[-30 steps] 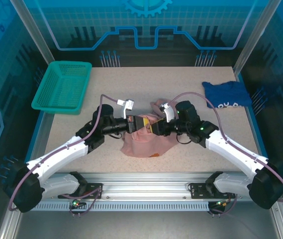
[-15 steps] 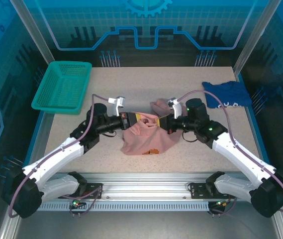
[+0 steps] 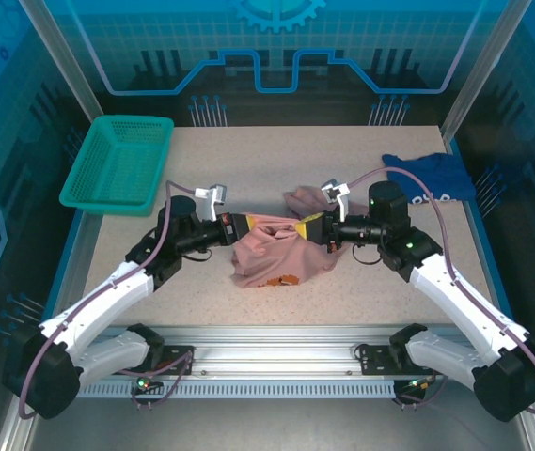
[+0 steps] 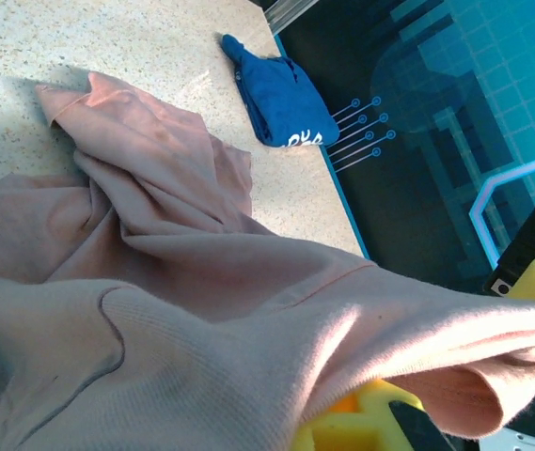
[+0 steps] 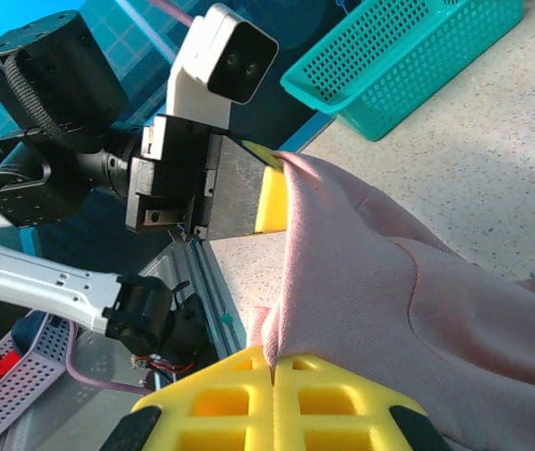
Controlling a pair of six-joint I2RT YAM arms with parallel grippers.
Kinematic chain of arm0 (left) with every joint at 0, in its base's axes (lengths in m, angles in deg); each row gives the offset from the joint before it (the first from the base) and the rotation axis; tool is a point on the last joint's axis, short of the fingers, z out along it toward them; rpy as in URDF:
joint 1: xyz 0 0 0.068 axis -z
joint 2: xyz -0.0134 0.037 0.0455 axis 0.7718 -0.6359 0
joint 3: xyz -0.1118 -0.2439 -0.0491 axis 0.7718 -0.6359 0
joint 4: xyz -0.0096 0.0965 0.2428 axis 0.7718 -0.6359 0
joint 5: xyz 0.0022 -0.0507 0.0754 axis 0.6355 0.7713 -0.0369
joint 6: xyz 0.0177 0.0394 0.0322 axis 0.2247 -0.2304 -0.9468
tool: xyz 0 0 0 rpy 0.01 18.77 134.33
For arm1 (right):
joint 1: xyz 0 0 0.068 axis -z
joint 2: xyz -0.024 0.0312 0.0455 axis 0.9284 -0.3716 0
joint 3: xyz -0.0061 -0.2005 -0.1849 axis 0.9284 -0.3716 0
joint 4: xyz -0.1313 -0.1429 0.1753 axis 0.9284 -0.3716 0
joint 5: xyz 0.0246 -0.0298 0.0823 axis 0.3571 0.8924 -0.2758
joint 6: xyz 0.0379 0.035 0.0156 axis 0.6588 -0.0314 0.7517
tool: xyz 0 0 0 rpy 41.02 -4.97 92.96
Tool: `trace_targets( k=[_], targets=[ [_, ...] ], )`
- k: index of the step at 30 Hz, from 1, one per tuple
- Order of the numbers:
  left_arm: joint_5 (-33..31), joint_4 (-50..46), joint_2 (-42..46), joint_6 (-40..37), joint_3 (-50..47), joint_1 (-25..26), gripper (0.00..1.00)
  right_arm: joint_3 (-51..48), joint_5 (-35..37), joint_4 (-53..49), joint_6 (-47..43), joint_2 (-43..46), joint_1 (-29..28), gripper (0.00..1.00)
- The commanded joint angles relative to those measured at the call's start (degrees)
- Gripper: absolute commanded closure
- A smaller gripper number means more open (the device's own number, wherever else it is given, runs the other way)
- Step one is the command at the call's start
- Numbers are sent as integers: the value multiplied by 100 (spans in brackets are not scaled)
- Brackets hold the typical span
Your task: Fold the inside-out t-shirt
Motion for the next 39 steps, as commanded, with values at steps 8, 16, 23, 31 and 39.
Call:
trace_targets(
  k=[8,16,23,31,39],
  targets=[
    [499,216,-361,-185,73,-65,100,-9,-64,485,363,-375,63,100],
    [270,-691,-1017,-461,508,-66,92,-95,-123,673,393,-564,-8,100],
    [471,-251,-541,-481,192,-71,57,-86,100,607,444,-676,10,100],
    [1126,128,-257,-931,112,386,47,-54,173,567,463,-687,20,100],
    [1171,247,-859,-1151,530,731,46,-89,205,524,459,-618,20,100]
  ],
)
